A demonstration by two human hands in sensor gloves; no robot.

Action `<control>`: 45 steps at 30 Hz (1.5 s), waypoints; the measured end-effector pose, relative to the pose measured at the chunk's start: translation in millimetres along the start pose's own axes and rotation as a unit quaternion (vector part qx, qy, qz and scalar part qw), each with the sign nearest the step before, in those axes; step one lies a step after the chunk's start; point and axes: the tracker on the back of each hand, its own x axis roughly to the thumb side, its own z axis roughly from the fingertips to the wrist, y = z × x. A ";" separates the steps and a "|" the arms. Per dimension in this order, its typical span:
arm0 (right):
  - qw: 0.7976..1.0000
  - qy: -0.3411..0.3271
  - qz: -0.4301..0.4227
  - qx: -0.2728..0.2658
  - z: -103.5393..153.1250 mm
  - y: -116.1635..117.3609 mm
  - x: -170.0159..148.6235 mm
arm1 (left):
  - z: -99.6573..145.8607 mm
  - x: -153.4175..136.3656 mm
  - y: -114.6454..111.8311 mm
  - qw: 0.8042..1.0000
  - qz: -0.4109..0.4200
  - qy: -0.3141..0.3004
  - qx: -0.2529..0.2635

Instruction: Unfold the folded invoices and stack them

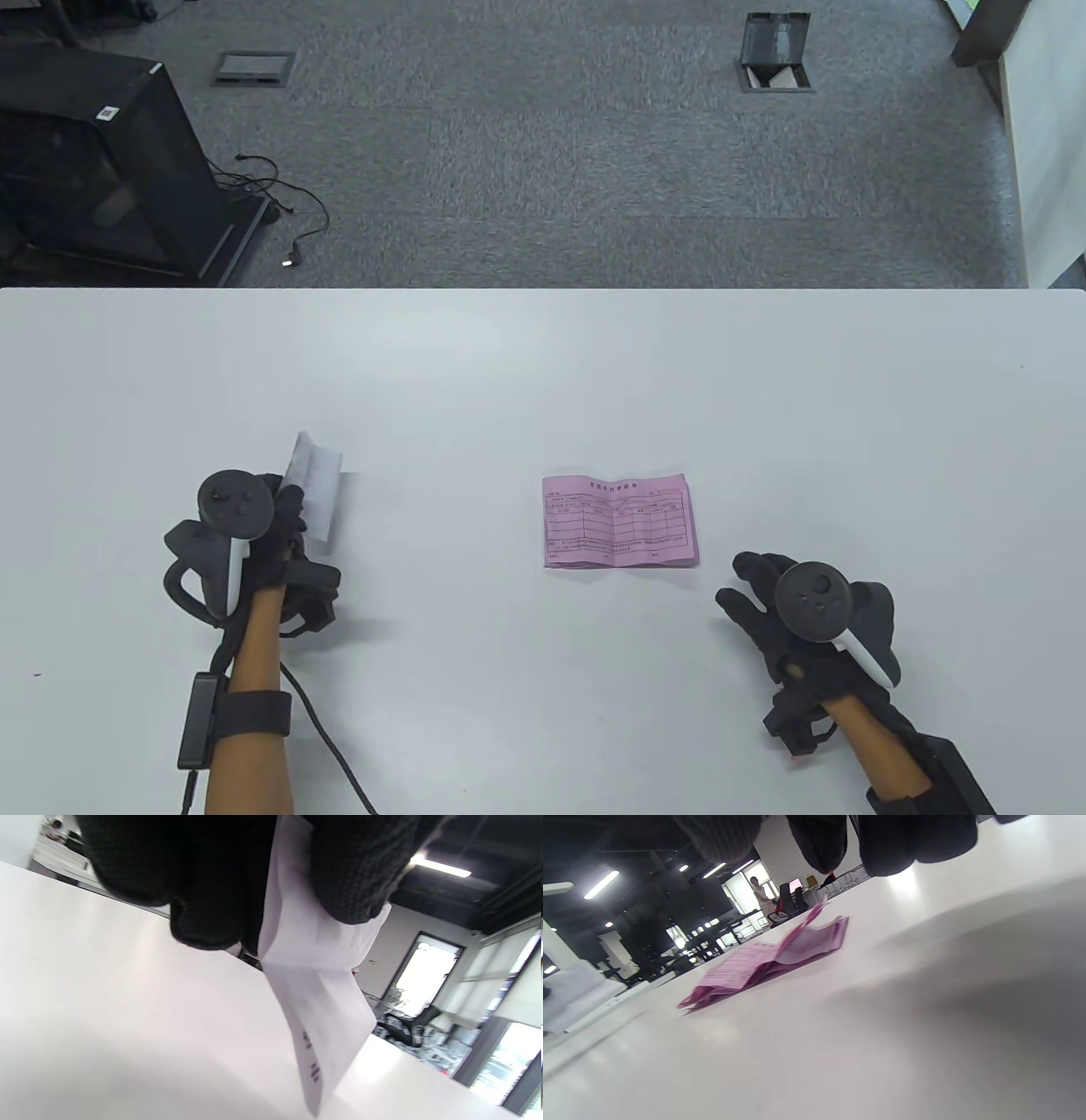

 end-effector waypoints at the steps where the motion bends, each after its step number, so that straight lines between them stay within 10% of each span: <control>1: 1.000 -0.008 -0.012 0.007 1.4 2.3 5.3 | 13.9 11.2 0.3 1.000 0.019 -0.023 -0.003; 10: 0.981 -0.083 -0.169 0.039 9.9 15.4 52.5 | 124.3 105.8 -55.5 0.971 0.146 -0.161 -0.099; 18: 0.936 0.014 -0.345 0.069 7.6 39.0 60.3 | 175.7 134.7 -97.2 0.947 0.170 -0.231 -0.146; 26: 0.915 0.028 -0.391 0.095 11.0 46.2 58.6 | 200.1 138.4 -120.9 0.897 0.268 -0.238 -0.258; 45: 0.911 -0.005 -0.409 0.054 5.4 33.6 47.4 | 198.8 119.2 -123.3 0.855 0.350 -0.224 -0.309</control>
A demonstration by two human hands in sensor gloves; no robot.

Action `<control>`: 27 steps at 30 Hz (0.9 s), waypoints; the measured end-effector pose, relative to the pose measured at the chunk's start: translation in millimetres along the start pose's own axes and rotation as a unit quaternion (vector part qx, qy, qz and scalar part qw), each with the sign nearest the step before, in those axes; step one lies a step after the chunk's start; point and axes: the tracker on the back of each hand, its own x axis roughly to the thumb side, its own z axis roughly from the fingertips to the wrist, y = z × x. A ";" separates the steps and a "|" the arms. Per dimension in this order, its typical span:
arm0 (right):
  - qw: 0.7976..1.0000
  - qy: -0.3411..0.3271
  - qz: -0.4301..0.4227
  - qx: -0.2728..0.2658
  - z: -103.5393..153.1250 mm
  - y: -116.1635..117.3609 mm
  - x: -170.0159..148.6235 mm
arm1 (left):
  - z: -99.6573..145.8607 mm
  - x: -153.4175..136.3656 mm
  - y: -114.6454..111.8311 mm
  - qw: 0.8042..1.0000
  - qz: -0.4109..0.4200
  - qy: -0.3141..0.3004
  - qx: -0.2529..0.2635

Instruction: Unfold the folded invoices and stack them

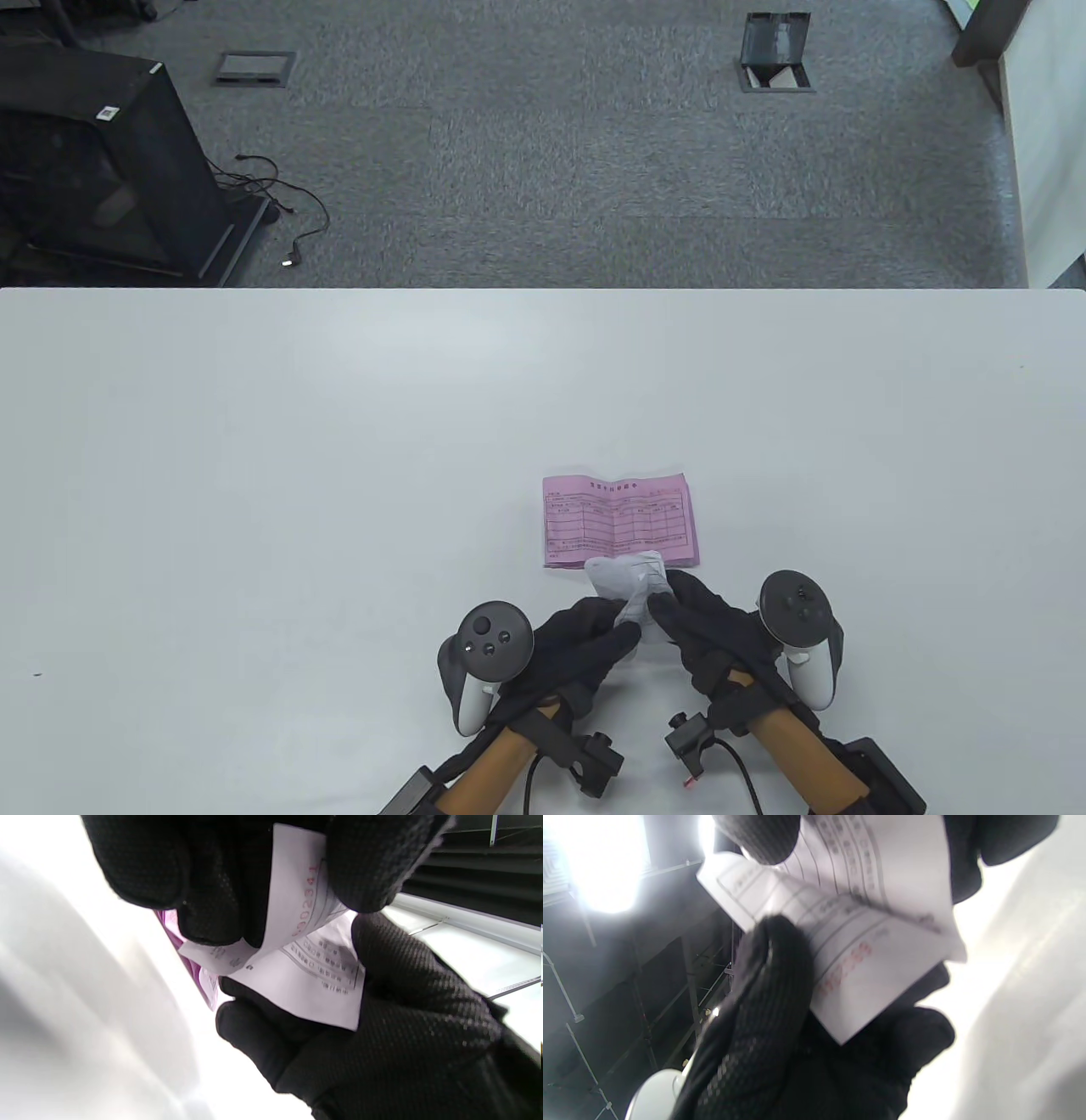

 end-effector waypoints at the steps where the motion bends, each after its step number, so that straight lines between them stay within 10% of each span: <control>1: 1.000 -0.002 0.001 -0.001 -0.1 -2.4 0.8 | 1.2 0.2 2.9 1.000 0.005 -0.001 0.004; 15: 0.966 -0.022 0.237 -0.098 -5.0 -40.3 1.6 | 2.3 -12.6 49.4 0.985 -0.102 0.124 0.056; 27: 0.859 0.015 0.506 -0.078 -10.7 -10.4 -11.2 | -5.8 -7.3 18.4 0.923 -0.352 0.158 -0.008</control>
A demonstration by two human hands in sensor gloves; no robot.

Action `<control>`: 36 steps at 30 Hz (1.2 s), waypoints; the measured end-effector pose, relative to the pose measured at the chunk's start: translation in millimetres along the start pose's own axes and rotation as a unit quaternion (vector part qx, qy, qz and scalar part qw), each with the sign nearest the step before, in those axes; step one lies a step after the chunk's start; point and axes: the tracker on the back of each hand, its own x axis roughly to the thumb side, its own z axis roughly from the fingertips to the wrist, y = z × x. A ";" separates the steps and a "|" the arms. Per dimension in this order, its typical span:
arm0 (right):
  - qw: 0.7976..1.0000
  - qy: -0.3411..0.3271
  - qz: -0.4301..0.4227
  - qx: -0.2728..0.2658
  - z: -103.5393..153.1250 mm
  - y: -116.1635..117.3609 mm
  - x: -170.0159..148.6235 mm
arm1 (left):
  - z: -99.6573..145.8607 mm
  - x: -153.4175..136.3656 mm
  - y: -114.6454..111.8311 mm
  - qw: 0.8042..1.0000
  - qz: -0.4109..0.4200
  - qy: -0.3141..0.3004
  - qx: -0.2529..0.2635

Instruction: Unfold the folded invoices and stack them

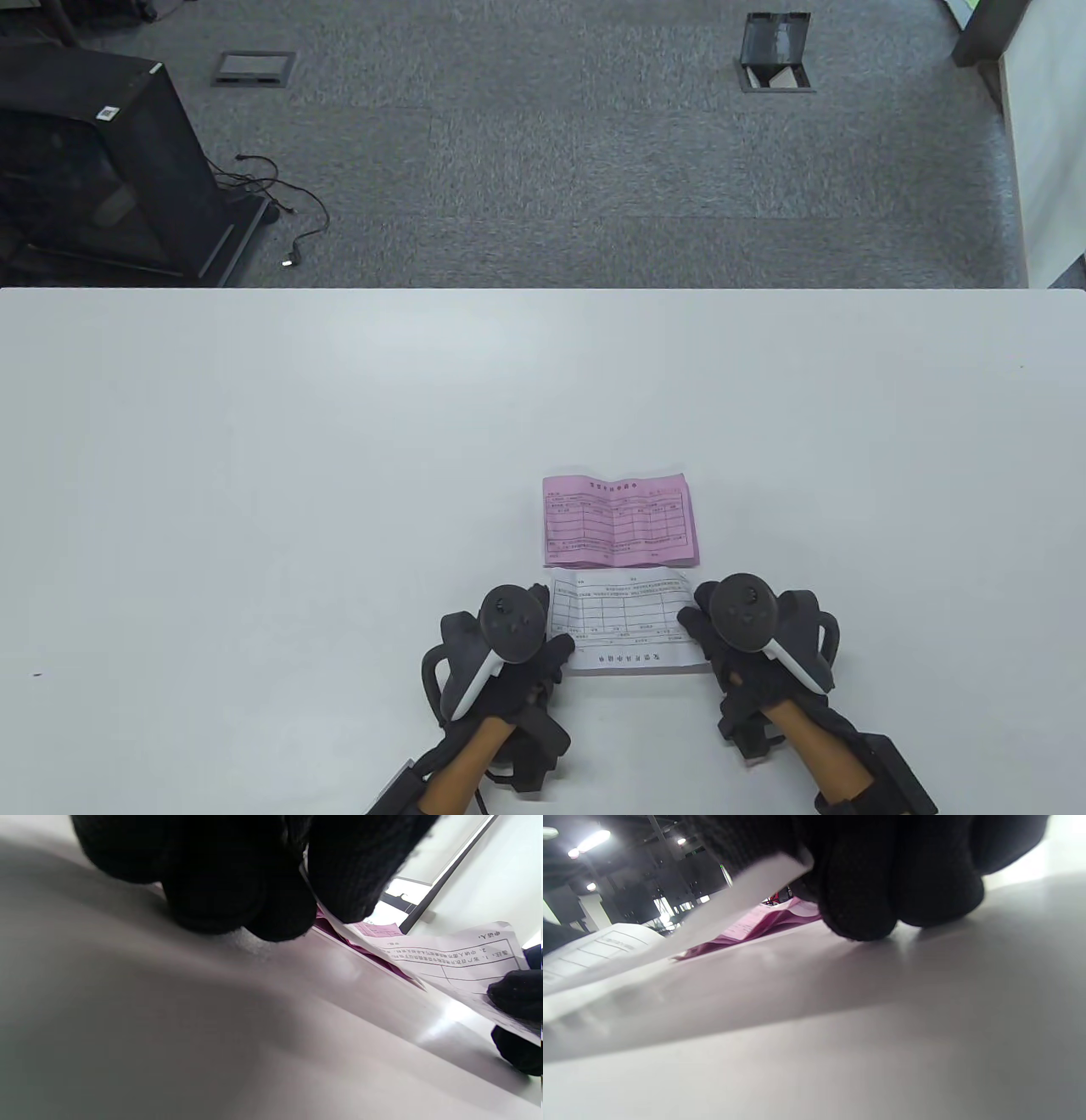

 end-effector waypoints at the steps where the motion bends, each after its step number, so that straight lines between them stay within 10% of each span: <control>1: 1.000 -0.001 0.006 0.002 0.0 0.5 1.0 | -0.3 1.0 -0.7 1.000 -0.016 0.002 -0.002; 21: 0.994 0.024 0.073 0.077 1.7 -7.5 -2.4 | -2.7 3.8 -6.4 0.979 -0.197 -0.016 -0.056; 24: 0.995 0.029 0.098 -0.020 9.9 -27.5 -2.6 | -2.7 4.8 -7.1 0.976 -0.209 -0.024 -0.056; 28: 0.992 -0.081 0.066 -0.072 21.9 -37.6 20.8 | -3.8 3.3 -7.5 0.978 -0.194 -0.024 -0.065; 36: 0.977 -0.168 0.126 0.030 15.0 7.8 91.6 | -3.0 1.7 -8.6 0.979 -0.191 -0.026 -0.069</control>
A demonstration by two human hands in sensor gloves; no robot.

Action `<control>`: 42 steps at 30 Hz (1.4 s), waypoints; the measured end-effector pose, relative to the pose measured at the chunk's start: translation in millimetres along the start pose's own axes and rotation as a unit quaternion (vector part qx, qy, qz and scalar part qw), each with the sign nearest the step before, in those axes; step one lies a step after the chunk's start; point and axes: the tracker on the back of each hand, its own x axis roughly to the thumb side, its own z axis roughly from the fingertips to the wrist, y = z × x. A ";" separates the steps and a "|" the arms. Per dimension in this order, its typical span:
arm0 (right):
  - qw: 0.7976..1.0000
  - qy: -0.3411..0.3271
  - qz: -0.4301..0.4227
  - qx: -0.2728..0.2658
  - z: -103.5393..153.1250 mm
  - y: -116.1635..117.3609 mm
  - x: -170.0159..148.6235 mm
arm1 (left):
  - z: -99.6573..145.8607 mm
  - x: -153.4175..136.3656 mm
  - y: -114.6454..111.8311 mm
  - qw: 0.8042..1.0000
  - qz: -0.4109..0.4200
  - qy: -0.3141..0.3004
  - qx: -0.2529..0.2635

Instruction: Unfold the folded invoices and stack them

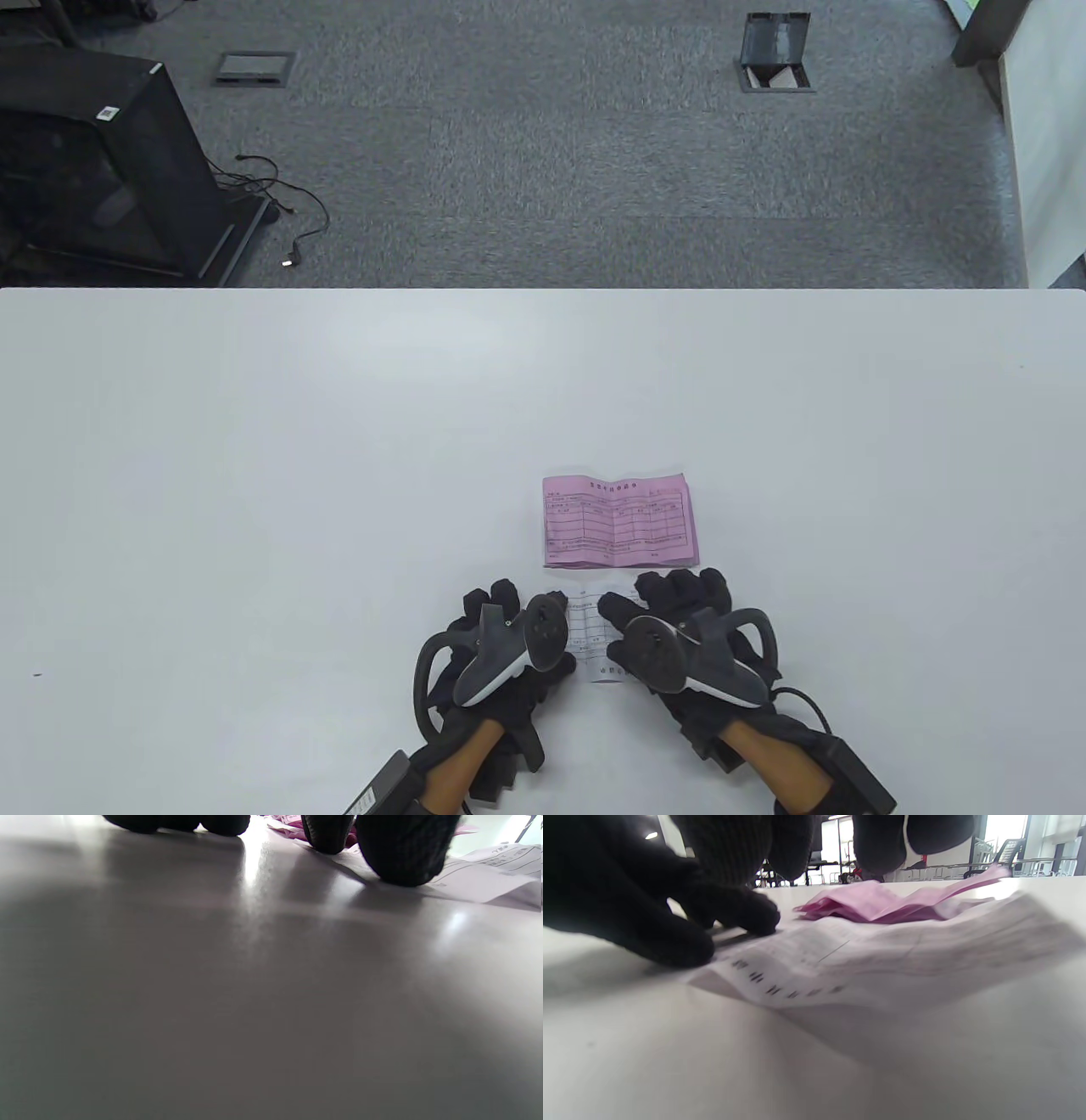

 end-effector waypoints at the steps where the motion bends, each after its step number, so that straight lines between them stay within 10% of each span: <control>1: 1.000 0.001 0.016 0.017 -5.8 4.7 6.5 | 0.4 0.5 -0.2 1.000 -0.004 0.000 0.000; 42: 0.991 0.115 0.034 0.059 16.6 22.2 -82.4 | -0.9 -10.8 1.1 1.000 0.021 0.008 -0.015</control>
